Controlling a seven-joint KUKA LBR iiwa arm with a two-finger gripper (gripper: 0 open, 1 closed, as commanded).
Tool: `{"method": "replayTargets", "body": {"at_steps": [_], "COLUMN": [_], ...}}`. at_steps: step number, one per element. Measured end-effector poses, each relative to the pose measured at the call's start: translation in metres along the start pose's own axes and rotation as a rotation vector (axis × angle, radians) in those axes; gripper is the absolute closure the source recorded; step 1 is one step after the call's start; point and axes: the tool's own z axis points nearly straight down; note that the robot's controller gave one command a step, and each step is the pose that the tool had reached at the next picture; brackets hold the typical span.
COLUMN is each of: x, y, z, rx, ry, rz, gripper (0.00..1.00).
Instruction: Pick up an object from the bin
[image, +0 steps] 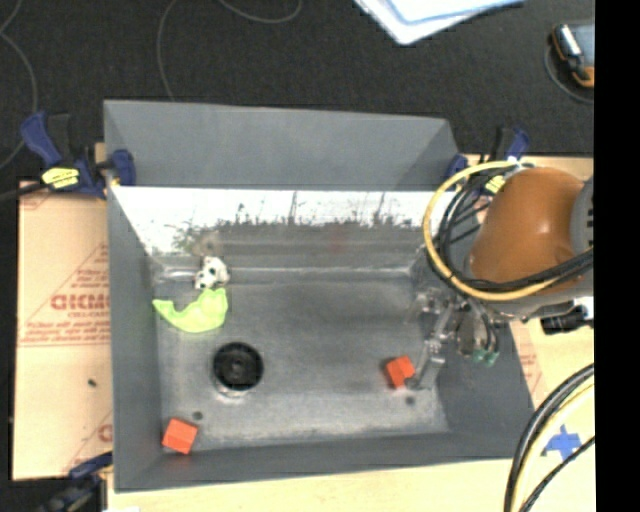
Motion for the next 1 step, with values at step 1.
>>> {"method": "replayTargets", "body": {"at_steps": [1], "x": [0.0089], "y": [-0.0420], "z": [0.0811], "rx": [0.001], "ry": [0.004], "rz": [-0.070], "gripper": [0.00]}}
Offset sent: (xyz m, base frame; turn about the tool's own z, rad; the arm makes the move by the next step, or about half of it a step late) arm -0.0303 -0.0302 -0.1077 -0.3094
